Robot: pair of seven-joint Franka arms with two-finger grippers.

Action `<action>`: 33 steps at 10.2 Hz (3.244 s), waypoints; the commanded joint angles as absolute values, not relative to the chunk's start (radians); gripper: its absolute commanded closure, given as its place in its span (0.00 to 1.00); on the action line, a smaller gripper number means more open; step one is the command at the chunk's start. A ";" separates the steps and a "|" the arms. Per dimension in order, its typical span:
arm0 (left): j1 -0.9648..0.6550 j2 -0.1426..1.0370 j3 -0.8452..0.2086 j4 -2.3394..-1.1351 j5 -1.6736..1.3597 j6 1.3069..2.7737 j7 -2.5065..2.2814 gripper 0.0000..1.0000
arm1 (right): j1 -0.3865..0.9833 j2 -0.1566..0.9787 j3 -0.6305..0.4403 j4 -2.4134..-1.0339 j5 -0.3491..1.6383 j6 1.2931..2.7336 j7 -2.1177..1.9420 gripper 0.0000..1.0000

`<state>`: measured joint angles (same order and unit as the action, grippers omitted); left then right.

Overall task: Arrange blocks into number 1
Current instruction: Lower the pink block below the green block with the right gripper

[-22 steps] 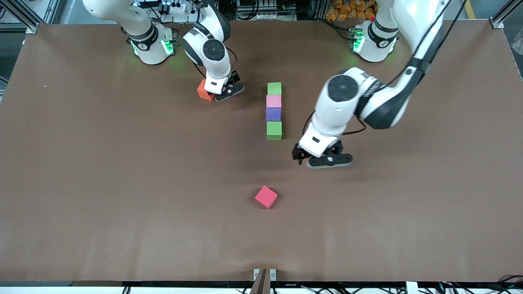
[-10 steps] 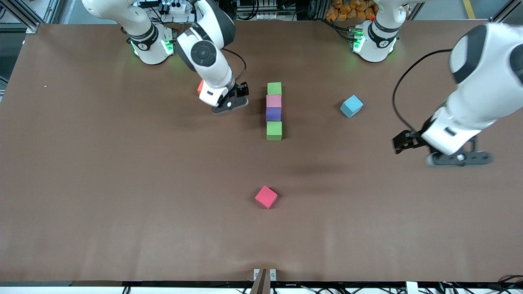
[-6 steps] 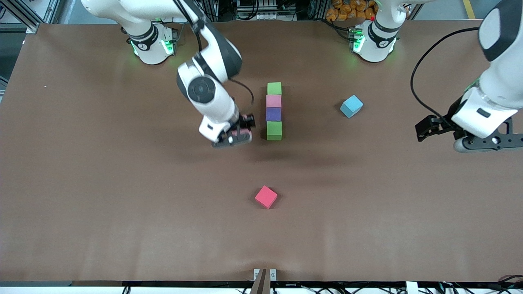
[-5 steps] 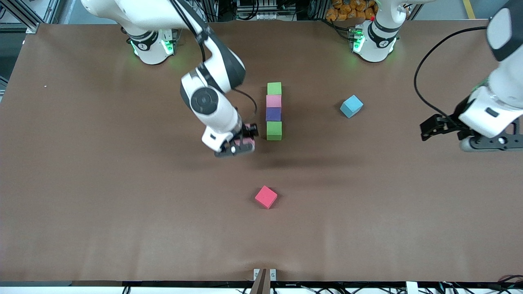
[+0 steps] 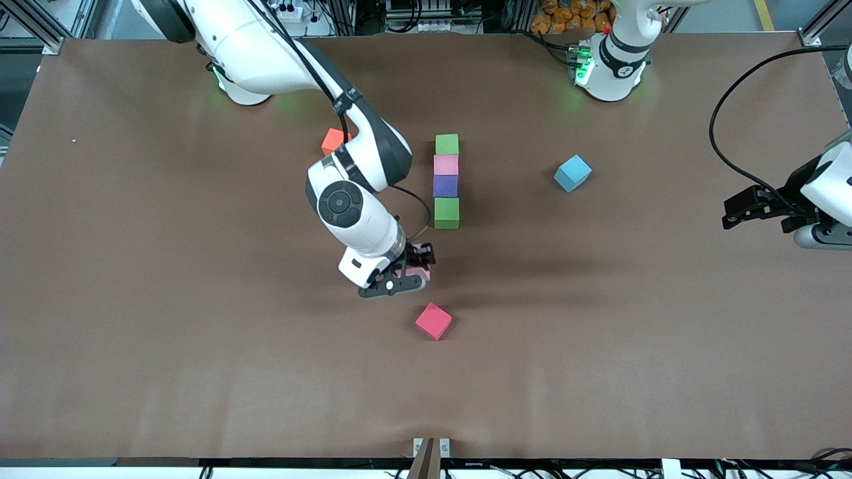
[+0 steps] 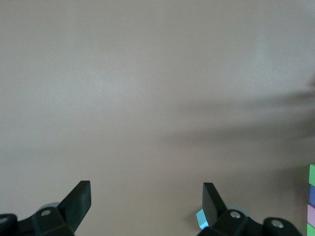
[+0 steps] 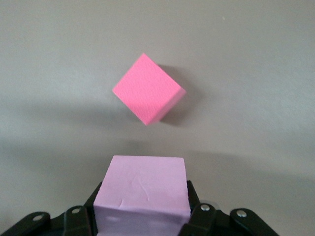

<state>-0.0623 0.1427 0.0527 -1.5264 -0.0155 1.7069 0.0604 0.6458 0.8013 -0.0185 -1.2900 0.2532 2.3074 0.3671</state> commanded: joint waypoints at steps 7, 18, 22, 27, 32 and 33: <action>-0.097 0.084 0.091 -1.537 -0.028 1.600 0.032 0.00 | 0.816 0.904 -0.092 -1.317 0.249 2.300 0.477 1.00; -0.101 -0.006 0.023 -1.597 0.040 1.604 -0.037 0.00 | 0.862 0.928 -0.110 -1.336 0.258 2.269 0.666 1.00; -0.097 -0.002 0.023 -1.598 0.038 1.612 -0.047 0.00 | 0.874 0.927 -0.107 -1.325 0.262 2.278 0.719 1.00; -0.095 0.000 0.023 -1.597 0.028 1.612 -0.052 0.00 | 0.891 0.927 -0.104 -1.319 0.262 2.283 0.765 1.00; -0.095 0.002 0.023 -1.598 0.026 1.612 -0.052 0.00 | 0.882 0.884 -0.103 -1.325 0.265 2.287 0.793 0.00; -0.097 0.003 0.023 -1.597 0.025 1.612 -0.052 0.00 | 0.871 0.850 -0.100 -1.325 0.267 2.284 0.793 0.00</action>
